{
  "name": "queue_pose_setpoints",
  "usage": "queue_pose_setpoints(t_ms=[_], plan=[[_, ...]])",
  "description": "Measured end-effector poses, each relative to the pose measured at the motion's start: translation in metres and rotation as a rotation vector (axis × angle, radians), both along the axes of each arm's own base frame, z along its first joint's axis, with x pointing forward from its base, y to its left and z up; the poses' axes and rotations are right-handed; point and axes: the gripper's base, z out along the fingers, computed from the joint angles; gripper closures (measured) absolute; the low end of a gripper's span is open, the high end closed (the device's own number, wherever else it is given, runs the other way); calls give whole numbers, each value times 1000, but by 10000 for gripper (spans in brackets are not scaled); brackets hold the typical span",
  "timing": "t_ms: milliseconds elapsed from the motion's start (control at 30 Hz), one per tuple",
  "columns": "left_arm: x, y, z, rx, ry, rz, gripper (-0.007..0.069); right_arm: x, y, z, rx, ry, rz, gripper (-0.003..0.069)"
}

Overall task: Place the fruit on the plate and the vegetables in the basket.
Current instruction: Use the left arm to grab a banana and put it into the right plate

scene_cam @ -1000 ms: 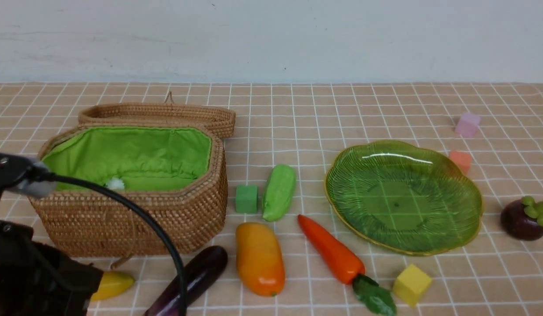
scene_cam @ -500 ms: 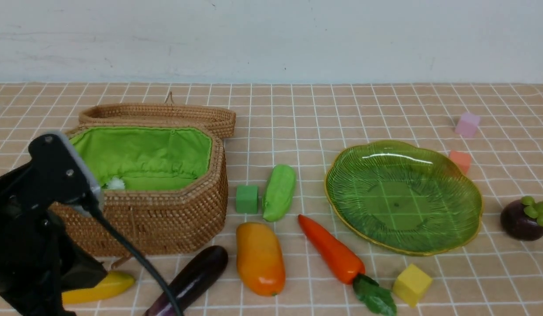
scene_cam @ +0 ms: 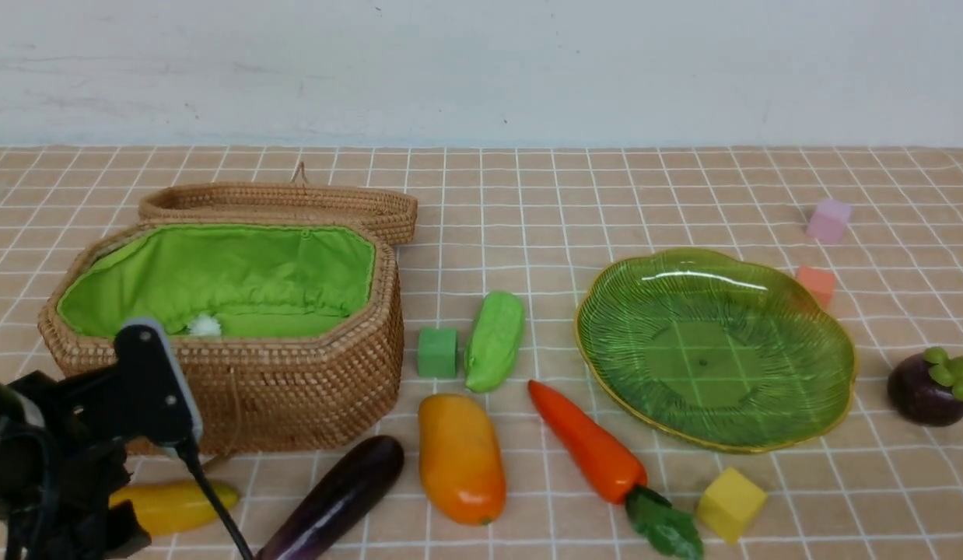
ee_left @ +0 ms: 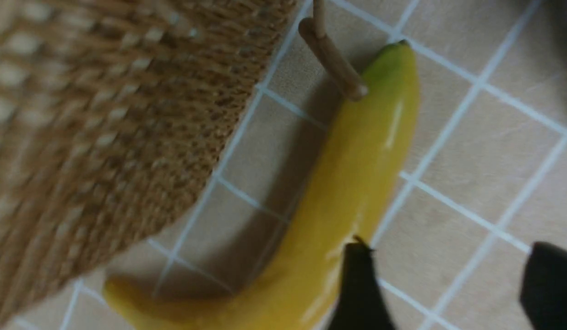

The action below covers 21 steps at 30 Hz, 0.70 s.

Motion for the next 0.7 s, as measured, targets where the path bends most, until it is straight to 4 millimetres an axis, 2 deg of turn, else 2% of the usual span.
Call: queue_pose_setpoints(t_ms=[33,67,133,267,500,600,633,700], plan=[[1,0,-1,0,1,0,155,0,0,0,0,0,0,537],[7,0,-9,14,7,-22,113,0,0,0,1,0,0,536],[14,-1,-18,30,3,-45,90,0,0,0,1,0,0,535],[22,0,-29,57,-2,-74,91,0,0,0,2,3,-2,533],[24,1,-52,89,108,-110,174,0,0,0,11,20,-7,531],[24,1,-52,93,119,-120,310,0,0,1,16,19,-7,529],[23,1,-52,96,122,-124,333,0,0,1,16,19,-7,529],[21,1,-51,100,145,-125,322,0,1,1,20,18,-7,526]])
